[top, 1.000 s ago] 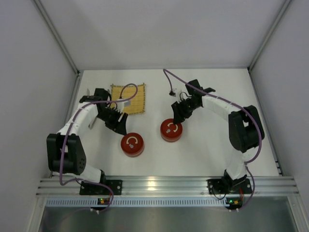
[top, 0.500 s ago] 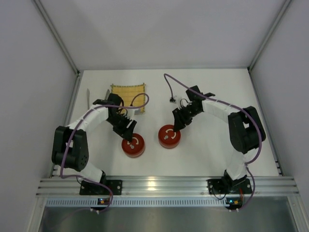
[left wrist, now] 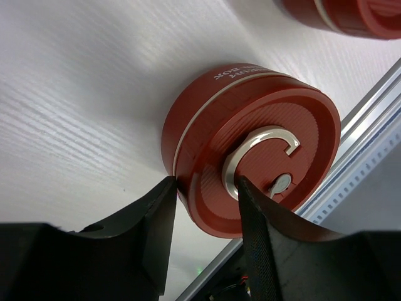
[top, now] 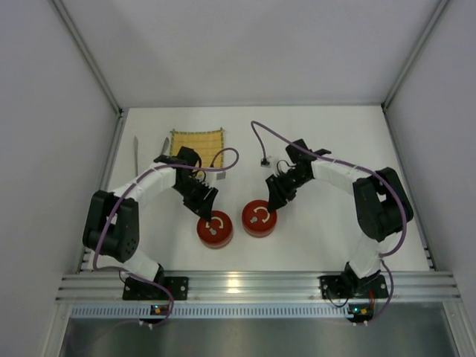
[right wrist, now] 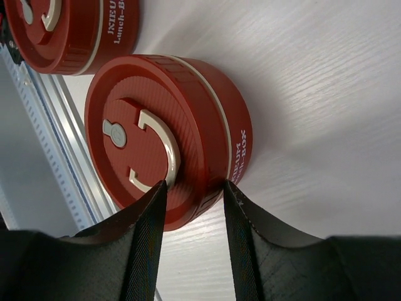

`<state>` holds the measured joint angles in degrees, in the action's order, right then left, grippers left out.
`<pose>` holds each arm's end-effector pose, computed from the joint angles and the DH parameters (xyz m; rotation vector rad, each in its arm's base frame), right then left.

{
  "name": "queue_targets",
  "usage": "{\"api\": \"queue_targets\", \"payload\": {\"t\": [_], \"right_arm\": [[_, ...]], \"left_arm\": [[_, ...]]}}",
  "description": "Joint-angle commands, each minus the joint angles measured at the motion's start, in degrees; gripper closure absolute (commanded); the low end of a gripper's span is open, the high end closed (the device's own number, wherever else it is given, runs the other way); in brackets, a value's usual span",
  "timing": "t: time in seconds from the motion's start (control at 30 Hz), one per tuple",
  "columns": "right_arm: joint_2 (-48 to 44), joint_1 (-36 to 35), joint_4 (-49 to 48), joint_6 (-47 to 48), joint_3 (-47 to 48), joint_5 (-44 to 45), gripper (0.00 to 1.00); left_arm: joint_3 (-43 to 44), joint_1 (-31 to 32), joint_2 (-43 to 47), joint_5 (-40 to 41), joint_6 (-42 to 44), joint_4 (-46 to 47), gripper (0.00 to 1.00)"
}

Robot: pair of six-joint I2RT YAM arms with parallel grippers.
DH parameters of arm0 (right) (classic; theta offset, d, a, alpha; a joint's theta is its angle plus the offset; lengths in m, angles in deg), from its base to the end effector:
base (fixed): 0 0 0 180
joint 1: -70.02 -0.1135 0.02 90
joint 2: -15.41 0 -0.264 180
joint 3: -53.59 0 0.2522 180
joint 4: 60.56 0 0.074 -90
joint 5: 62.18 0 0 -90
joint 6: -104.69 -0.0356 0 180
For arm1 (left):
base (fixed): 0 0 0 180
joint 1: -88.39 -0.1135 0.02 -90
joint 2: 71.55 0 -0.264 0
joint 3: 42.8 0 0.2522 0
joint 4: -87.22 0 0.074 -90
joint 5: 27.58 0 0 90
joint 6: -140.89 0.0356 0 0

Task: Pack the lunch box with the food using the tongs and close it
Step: Move the packing box to the center of the board.

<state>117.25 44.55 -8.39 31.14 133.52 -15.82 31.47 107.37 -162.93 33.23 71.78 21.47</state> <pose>0.2923 0.1665 0.1818 -1.1148 2.4847 1.1152 0.2596 -0.1076 0.1990 1.0387 2.7249 -0.7561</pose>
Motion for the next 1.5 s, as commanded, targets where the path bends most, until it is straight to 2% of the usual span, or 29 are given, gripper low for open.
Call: {"api": "queue_targets", "payload": {"t": [0.0, 0.37, 0.83, 0.87, 0.9, 1.0, 1.37, 1.4, 1.43, 1.47], "right_arm": [[-0.8, -1.8, 2.3, 3.3, -2.1, 1.6, 0.61], [-2.5, -2.1, 3.6, 5.2, -4.6, 0.8, 0.63], [-4.3, -3.2, 3.9, 5.2, -6.0, 0.3, 0.62], [-4.4, -3.3, 3.9, 5.2, -6.0, 0.3, 0.60], [-4.4, -3.4, 4.0, 5.1, -6.1, 0.3, 0.59], [-4.6, -3.4, 3.9, 4.8, -5.7, 0.0, 0.49], [-9.2, -2.6, 7.6, 2.7, 5.7, -2.6, 0.26], [-10.3, -2.1, 7.2, 2.2, 7.0, -3.2, 0.20], [-11.1, -1.4, 6.9, 1.6, 7.4, -4.9, 0.11], [-11.7, 0.3, 6.2, -0.2, 7.7, -5.6, 0.05]], "left_arm": [[-0.1, 1.7, -2.5, 0.9, -1.5, 4.0, 0.53], [1.1, 2.1, -3.5, -0.3, -4.2, 6.0, 0.53], [2.9, 2.2, -3.5, -1.4, -7.2, 9.3, 0.48], [2.9, 2.1, -3.3, -1.4, -7.0, 9.2, 0.46], [2.8, 2.2, -2.9, -1.4, -6.9, 9.2, 0.38], [2.2, 2.2, -1.4, -1.0, -6.9, 9.5, 0.25], [7.7, 1.3, 5.8, -4.1, -6.3, 6.4, 0.14], [9.2, 1.0, 6.6, -4.4, -6.6, 6.3, 0.13], [9.9, 0.1, 8.2, -4.6, -8.0, 6.4, 0.02], [10.7, -0.6, 9.1, -4.9, -8.8, 6.9, 0.02]]}}
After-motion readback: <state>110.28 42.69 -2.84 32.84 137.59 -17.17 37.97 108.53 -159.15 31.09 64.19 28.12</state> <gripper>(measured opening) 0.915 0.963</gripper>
